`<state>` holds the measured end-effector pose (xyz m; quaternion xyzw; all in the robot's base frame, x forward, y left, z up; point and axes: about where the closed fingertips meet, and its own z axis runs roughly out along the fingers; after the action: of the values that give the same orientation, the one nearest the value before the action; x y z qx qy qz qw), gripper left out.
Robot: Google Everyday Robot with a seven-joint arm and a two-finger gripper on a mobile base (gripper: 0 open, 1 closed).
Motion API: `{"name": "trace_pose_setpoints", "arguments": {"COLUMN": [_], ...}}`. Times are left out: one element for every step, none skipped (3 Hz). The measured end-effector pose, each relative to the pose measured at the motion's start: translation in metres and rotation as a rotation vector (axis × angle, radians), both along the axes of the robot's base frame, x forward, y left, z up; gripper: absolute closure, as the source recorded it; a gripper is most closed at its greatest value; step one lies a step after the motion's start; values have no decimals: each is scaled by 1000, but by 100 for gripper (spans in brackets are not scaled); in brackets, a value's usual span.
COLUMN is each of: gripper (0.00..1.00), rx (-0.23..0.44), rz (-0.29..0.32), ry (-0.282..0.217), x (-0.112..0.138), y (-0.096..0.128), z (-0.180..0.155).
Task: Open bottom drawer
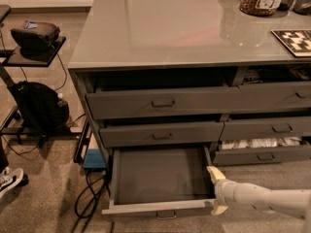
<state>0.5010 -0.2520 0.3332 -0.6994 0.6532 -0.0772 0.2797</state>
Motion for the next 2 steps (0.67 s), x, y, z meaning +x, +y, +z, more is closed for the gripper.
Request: {"name": "trace_pose_setpoints", "arguments": {"gripper": [0, 0], "rx": [9, 37], "rz": [56, 125], "ry": [-69, -128], "x": [-8, -24], "y": [11, 21], "z": [66, 110]}}
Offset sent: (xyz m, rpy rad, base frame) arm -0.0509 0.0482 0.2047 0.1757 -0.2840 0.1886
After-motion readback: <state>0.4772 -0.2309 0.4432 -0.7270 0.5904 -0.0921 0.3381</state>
